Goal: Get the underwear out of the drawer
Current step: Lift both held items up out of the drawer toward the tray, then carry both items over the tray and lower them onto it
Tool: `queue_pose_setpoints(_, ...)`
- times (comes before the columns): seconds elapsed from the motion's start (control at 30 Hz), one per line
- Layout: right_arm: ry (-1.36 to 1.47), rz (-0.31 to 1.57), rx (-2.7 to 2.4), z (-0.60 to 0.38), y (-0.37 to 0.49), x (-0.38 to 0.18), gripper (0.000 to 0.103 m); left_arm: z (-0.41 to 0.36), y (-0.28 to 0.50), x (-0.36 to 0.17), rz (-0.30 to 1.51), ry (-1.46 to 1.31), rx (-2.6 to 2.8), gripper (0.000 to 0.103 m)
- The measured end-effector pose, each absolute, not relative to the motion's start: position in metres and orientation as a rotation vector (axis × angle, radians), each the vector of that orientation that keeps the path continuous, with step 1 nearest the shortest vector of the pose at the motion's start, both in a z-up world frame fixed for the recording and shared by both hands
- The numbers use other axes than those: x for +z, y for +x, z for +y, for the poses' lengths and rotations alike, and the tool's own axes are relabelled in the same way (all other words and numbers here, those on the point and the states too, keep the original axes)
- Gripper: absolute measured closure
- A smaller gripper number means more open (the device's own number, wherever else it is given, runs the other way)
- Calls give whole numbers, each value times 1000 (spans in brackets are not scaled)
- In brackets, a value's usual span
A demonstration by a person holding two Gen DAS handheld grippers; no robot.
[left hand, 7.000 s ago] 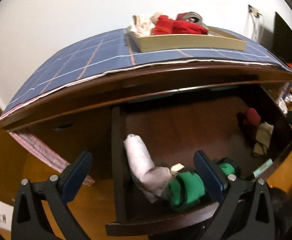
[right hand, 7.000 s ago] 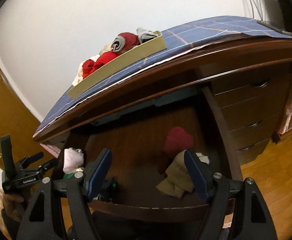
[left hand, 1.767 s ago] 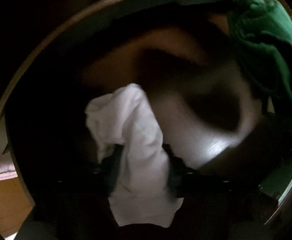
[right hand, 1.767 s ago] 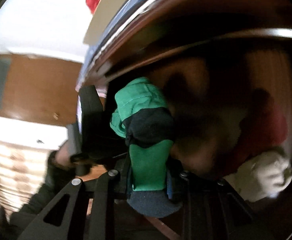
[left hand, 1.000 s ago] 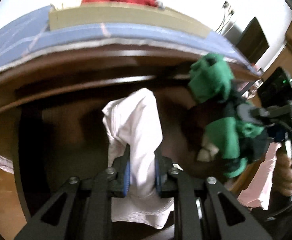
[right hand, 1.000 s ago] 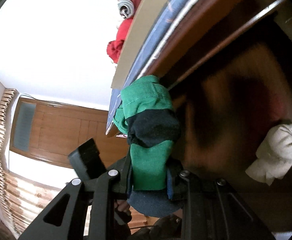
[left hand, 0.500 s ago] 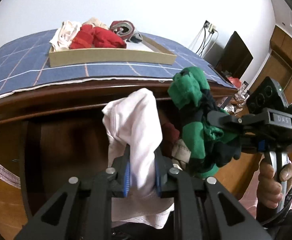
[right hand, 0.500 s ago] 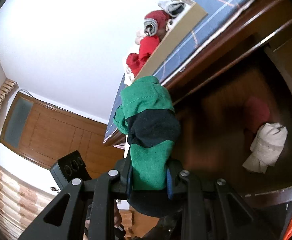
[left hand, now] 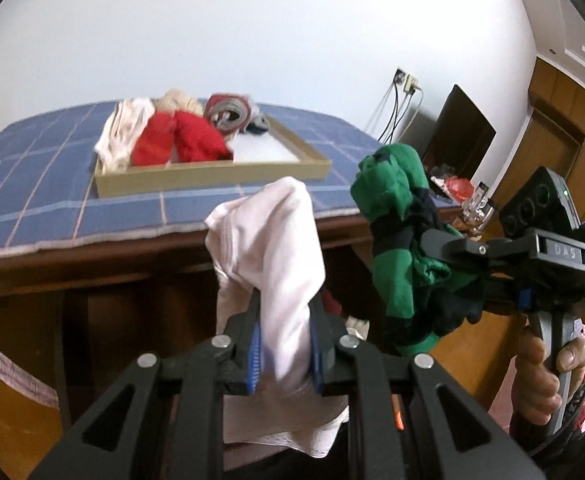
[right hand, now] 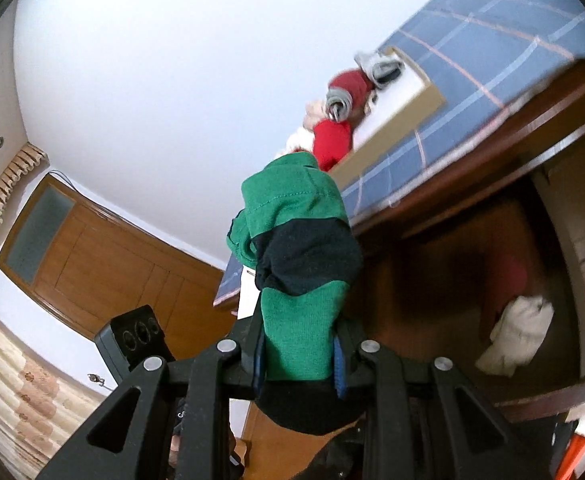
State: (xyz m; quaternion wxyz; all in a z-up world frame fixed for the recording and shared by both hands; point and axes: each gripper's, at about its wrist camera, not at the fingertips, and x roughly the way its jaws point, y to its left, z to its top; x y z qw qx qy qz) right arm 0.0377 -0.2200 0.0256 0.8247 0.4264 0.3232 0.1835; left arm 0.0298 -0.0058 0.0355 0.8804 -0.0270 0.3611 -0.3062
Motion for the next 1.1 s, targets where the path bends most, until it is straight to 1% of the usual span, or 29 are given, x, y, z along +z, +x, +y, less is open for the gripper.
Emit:
queue_pose_setpoints(0.2,859,632,370,-226,43,50,76,-25,43,55,709,-29,-650,86)
queue_pose_setpoints(0.5,735,598,274,-221,45,66,76,-56,55,66,681,34,-631,86)
queue_pose_setpoints(0.8,611,538,152,-221,51,84,76,-61,67,73,670,45,-612,86)
queue_pose_setpoints(1.1,586,546,134,-226,79,87,76,-66,86,71,692,49,-600,86)
